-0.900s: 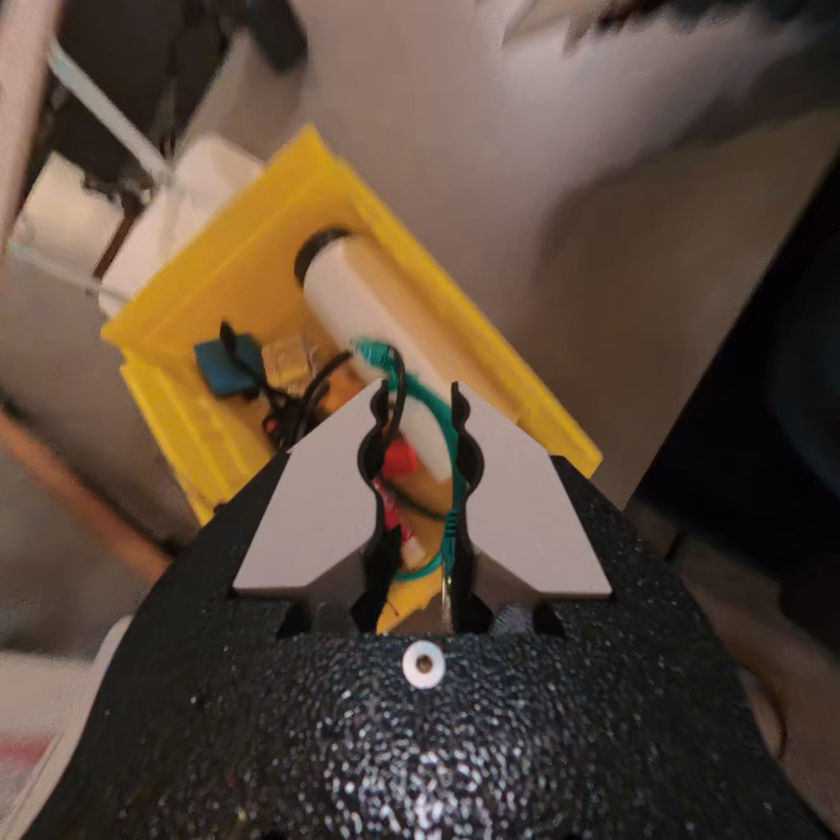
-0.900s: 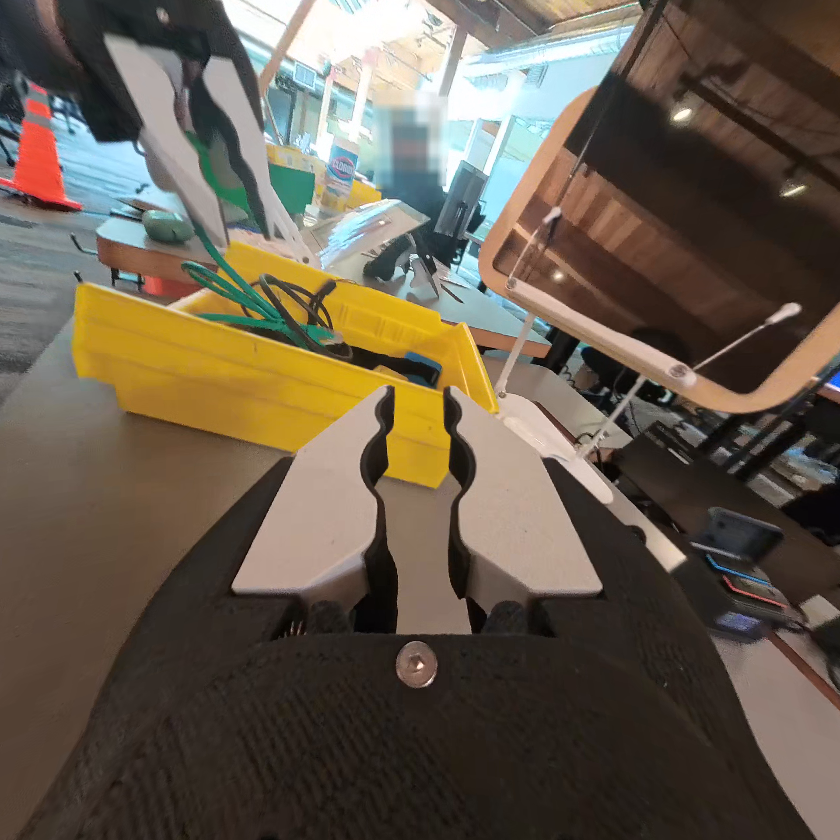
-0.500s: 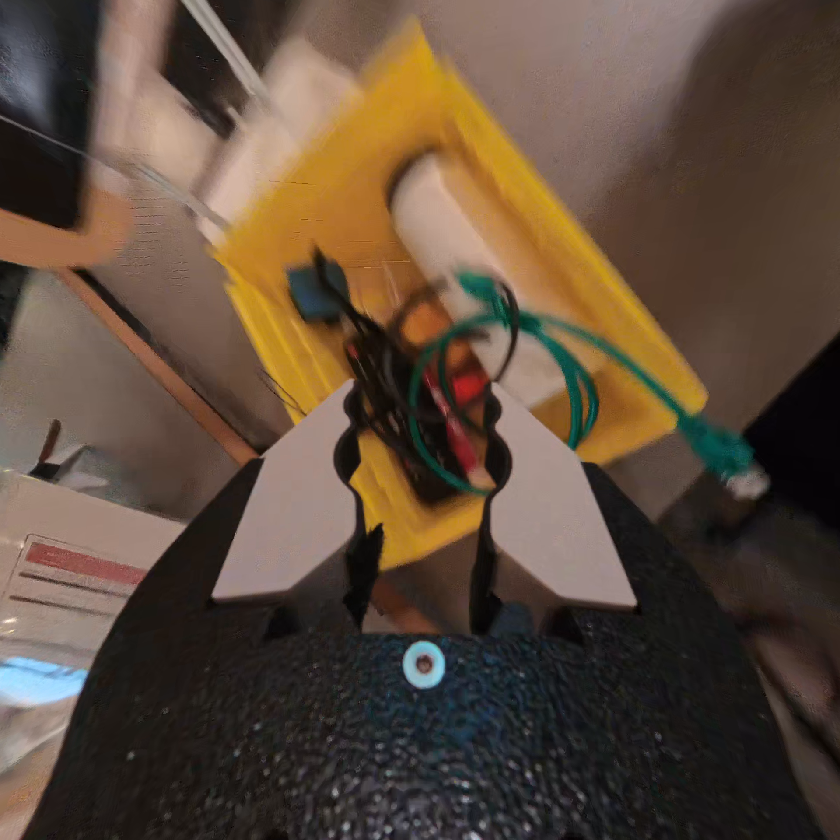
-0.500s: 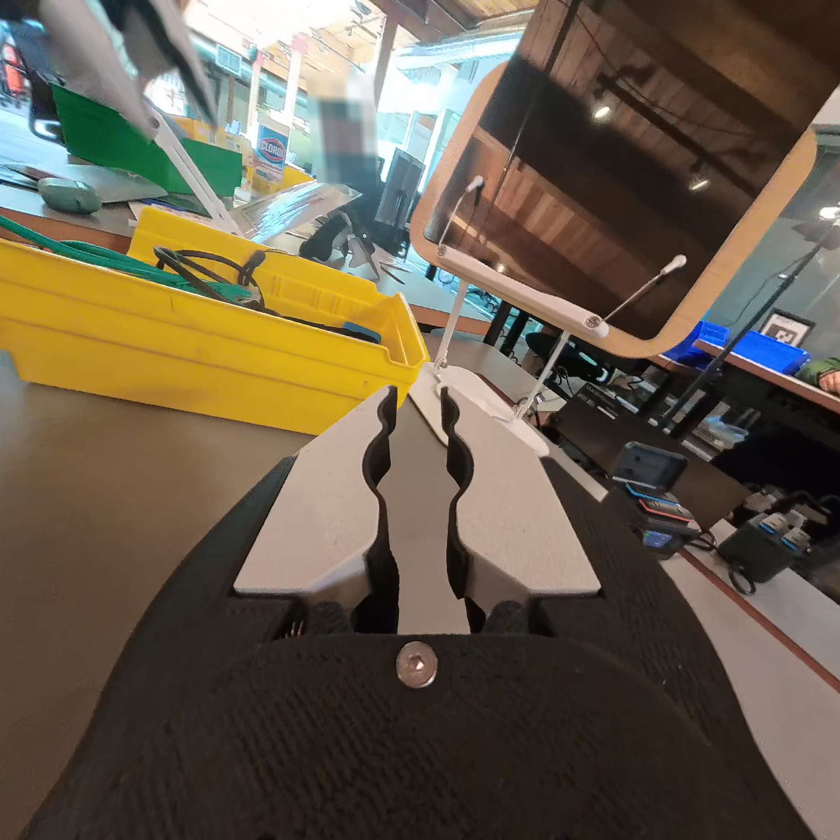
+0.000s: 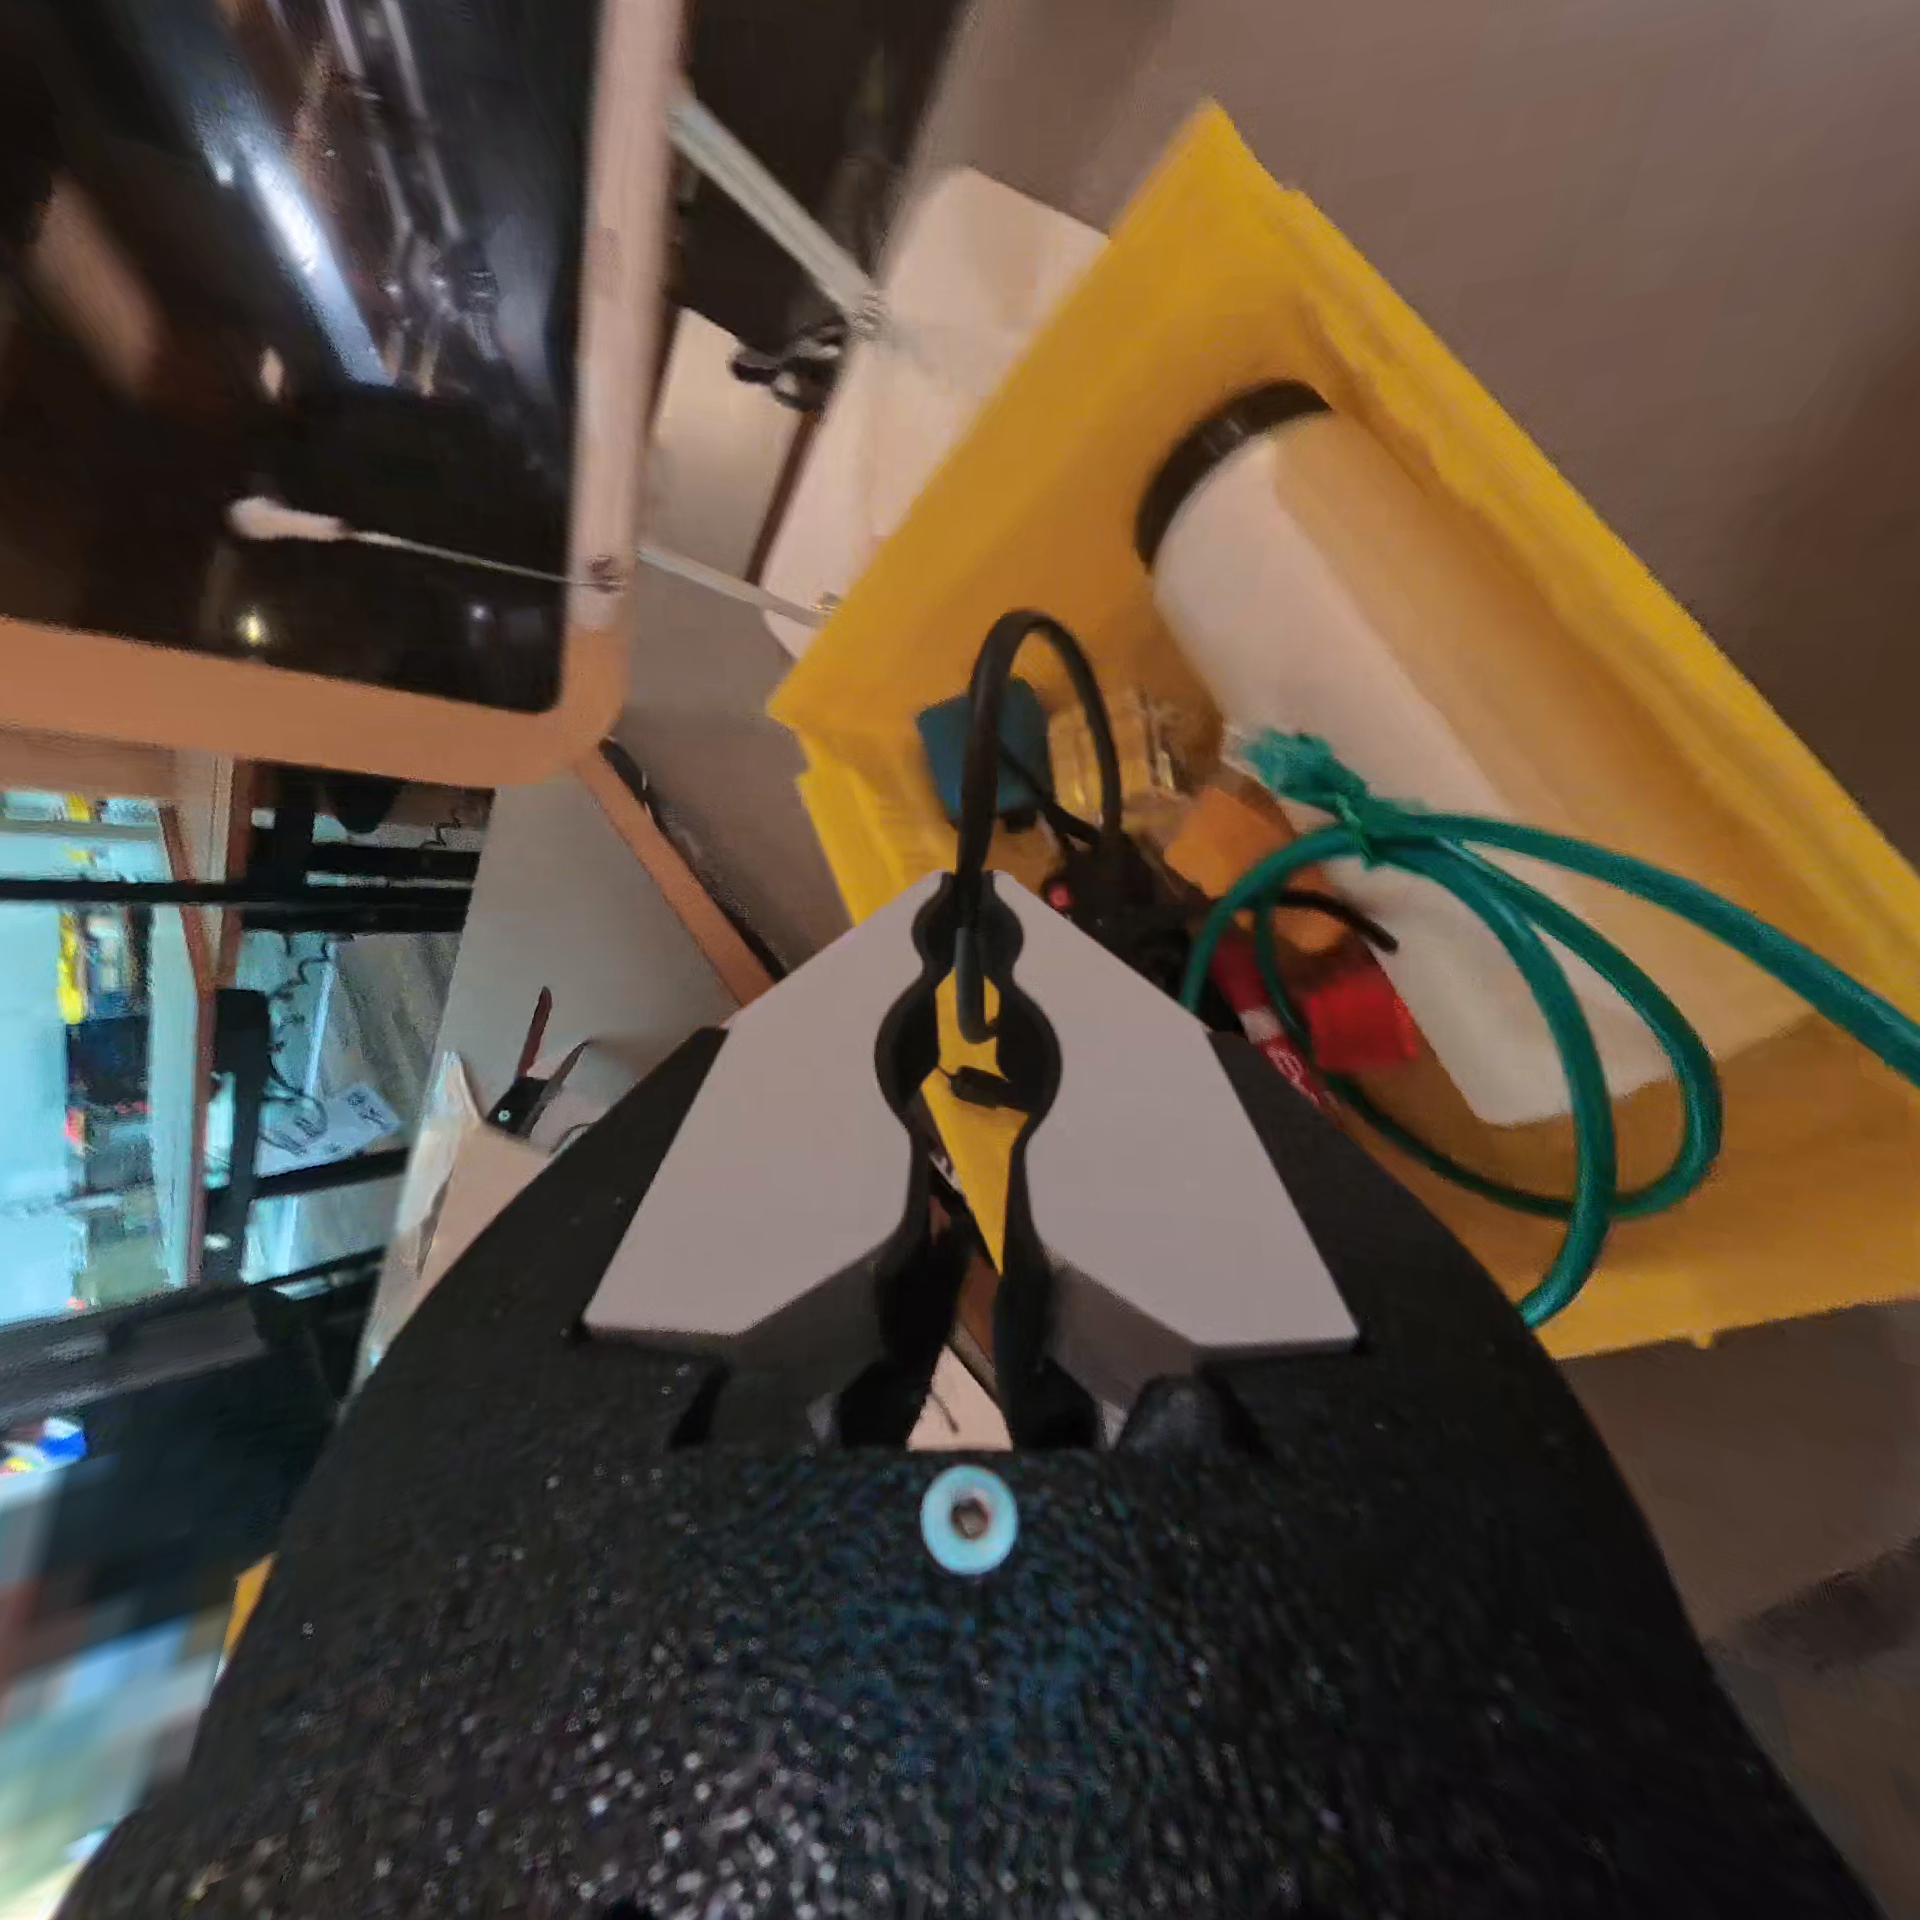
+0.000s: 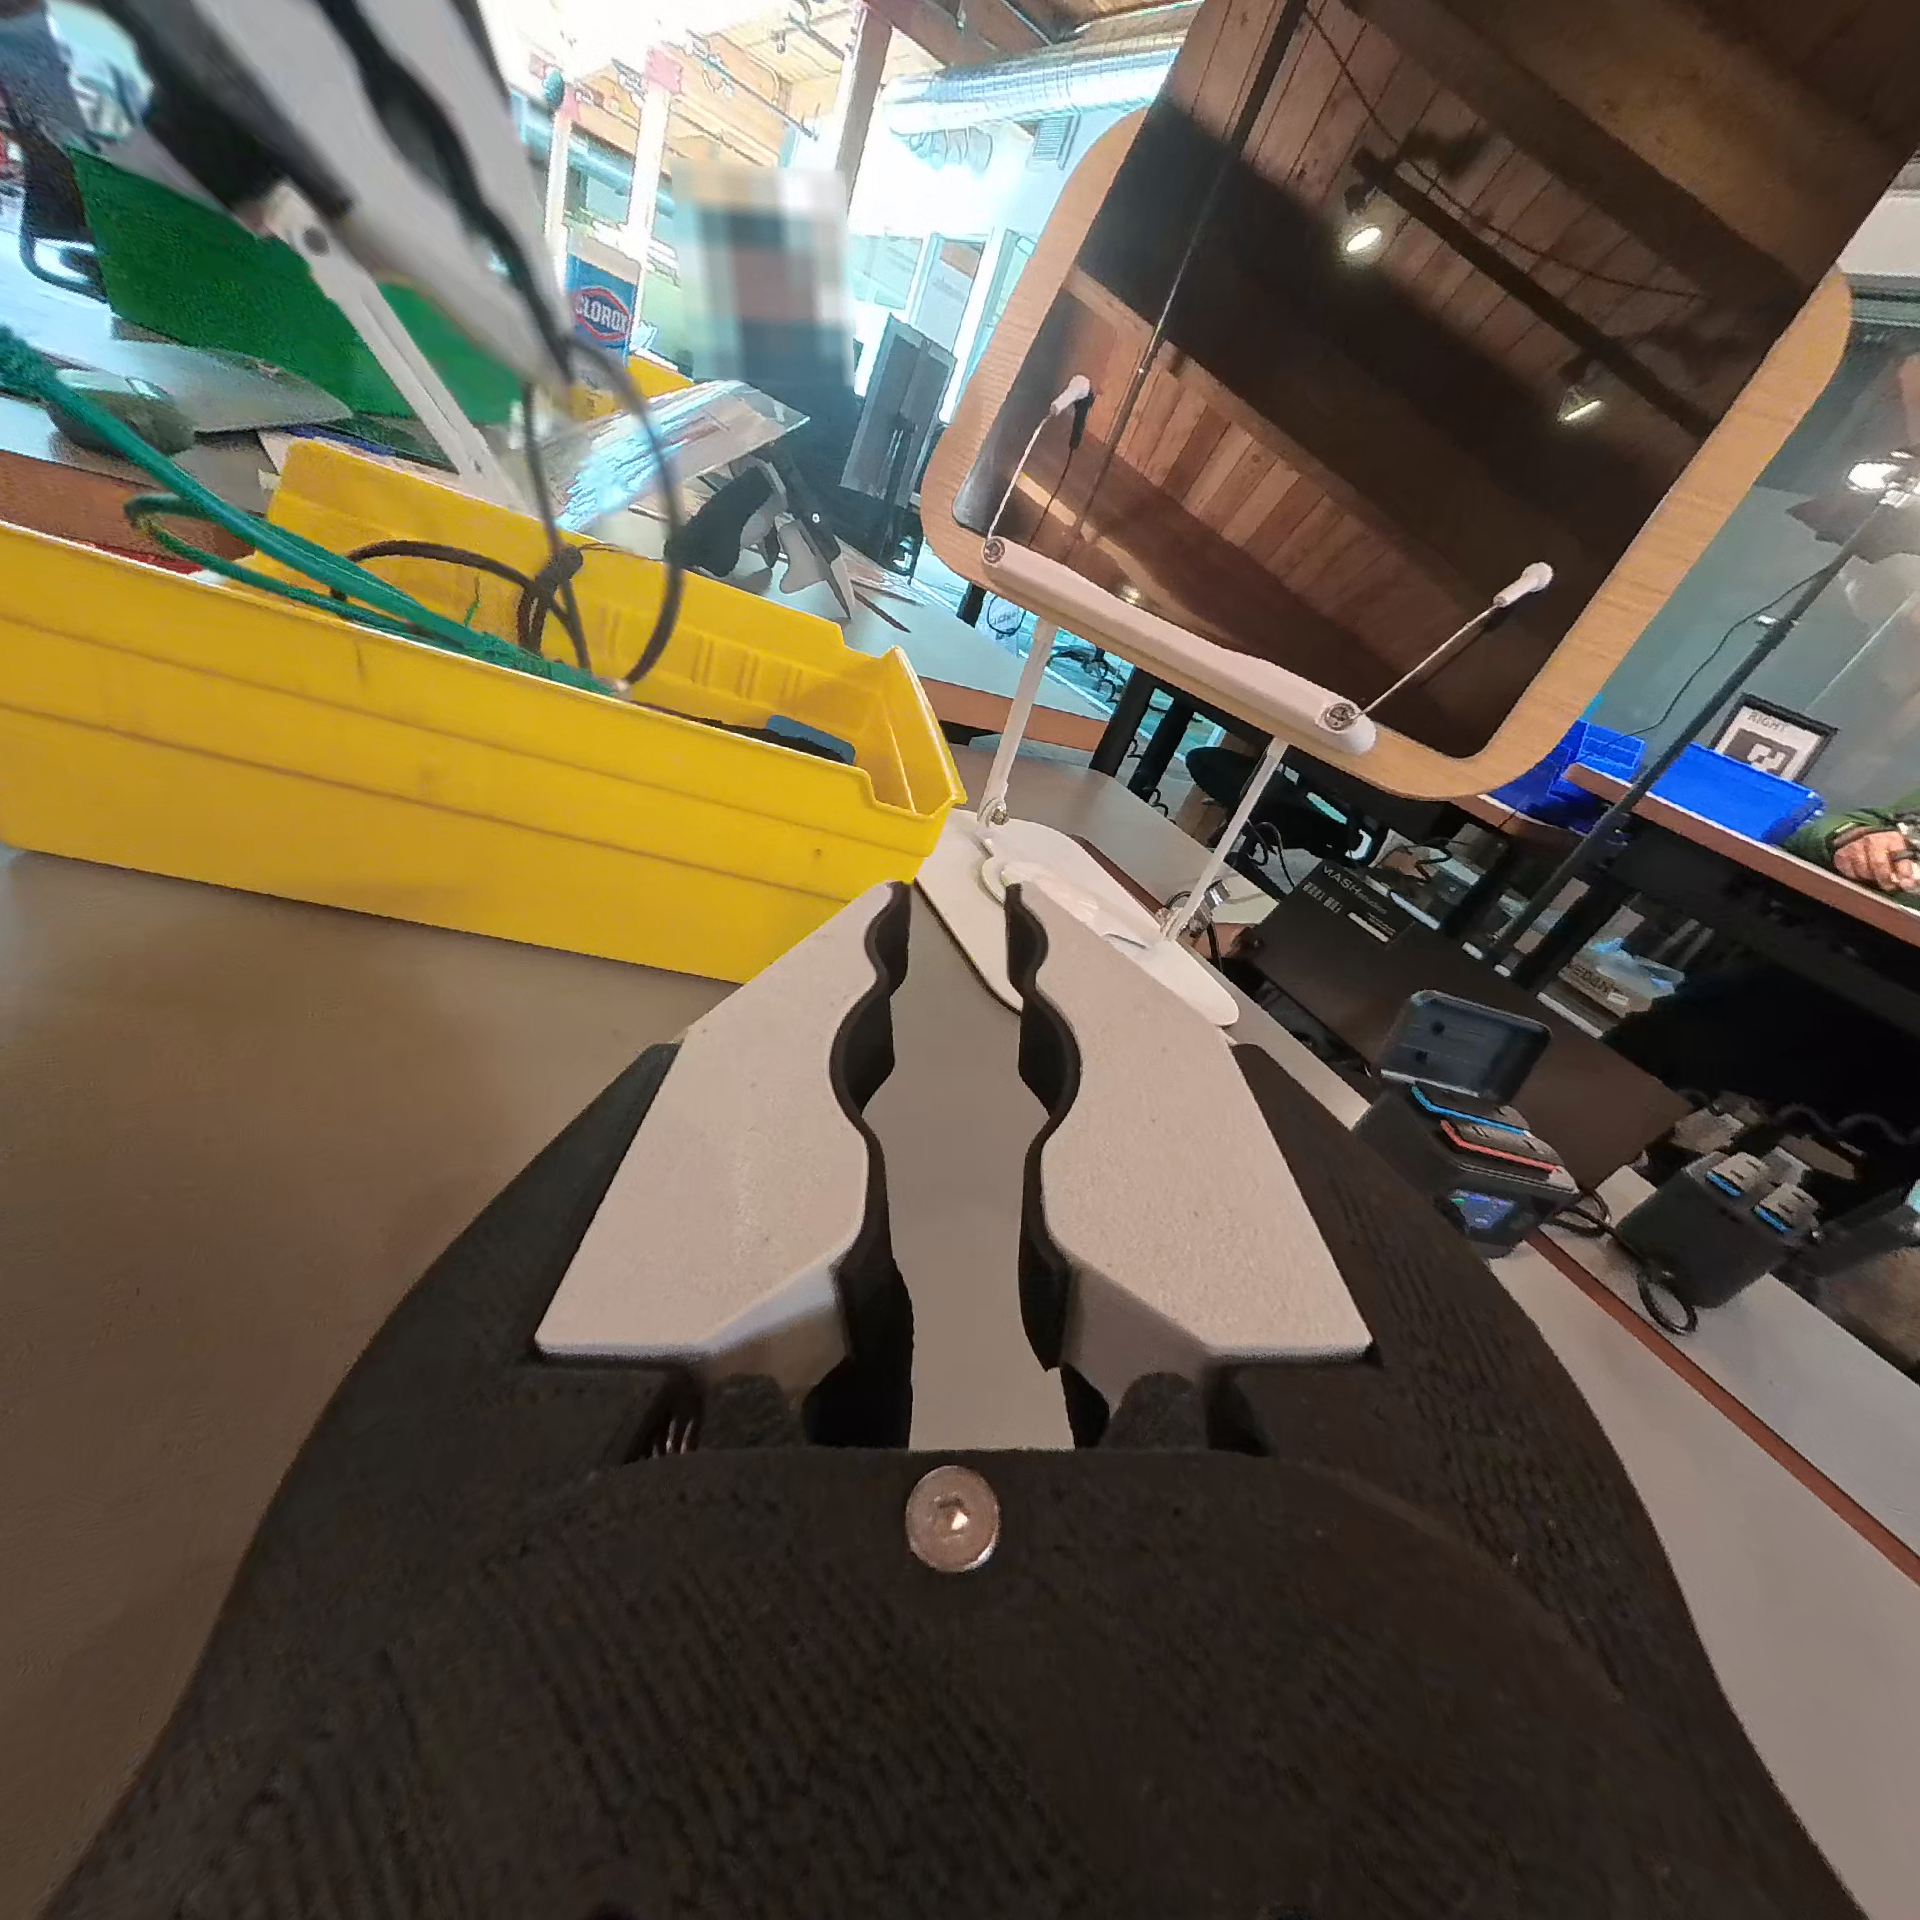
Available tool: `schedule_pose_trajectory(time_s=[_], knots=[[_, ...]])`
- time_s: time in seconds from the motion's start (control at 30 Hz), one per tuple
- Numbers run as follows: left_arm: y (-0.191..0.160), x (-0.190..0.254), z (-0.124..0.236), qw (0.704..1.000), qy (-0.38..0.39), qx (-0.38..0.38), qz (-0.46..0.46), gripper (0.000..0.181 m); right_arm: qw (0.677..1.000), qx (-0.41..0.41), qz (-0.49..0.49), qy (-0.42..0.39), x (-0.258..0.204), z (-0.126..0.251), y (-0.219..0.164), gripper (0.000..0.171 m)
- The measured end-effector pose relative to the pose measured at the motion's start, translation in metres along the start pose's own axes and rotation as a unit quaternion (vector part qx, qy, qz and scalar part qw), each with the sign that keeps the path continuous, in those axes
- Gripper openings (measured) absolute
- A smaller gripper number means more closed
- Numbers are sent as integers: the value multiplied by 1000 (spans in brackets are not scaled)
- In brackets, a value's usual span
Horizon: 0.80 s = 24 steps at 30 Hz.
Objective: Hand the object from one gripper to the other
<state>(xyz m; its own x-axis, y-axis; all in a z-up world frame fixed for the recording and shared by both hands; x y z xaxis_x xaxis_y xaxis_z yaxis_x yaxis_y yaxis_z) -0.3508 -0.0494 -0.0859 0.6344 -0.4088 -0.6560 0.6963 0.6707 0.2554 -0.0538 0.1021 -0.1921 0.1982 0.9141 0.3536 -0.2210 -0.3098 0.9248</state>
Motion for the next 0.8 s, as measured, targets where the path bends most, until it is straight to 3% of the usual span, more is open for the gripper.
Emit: schedule_pose_trajectory(time_s=[0.1,0.2,0.47,0.67,0.8], knots=[[3,-24,7,998,20,-5,65,1,1000,-2,1,-5,2,0,-1,17],[15,-41,19,990,114,8,85,1,1000,2,1,-13,4,2,-1,17],[97,-83,88,939,274,157,135,1,999,-1,7,-41,8,1,-6,17],[170,-108,126,931,188,272,156,1,993,39,27,-112,18,11,-7,19],[241,-118,145,917,179,327,142,2,974,78,66,-203,27,19,-26,21]])
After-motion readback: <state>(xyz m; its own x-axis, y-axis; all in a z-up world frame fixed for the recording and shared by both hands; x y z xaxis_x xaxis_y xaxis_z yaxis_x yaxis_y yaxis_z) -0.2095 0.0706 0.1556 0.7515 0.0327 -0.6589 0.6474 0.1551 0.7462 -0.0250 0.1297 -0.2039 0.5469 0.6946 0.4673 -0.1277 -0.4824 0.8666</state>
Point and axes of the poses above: each gripper's, where its closed fingertips meet, z back along the fingers, y out of its top, x = y × z across the jaws, the point moved 9 cm from there along z, back along the fingers, and after that the axes turned 11 degrees about -x, right-handed, at the moved point
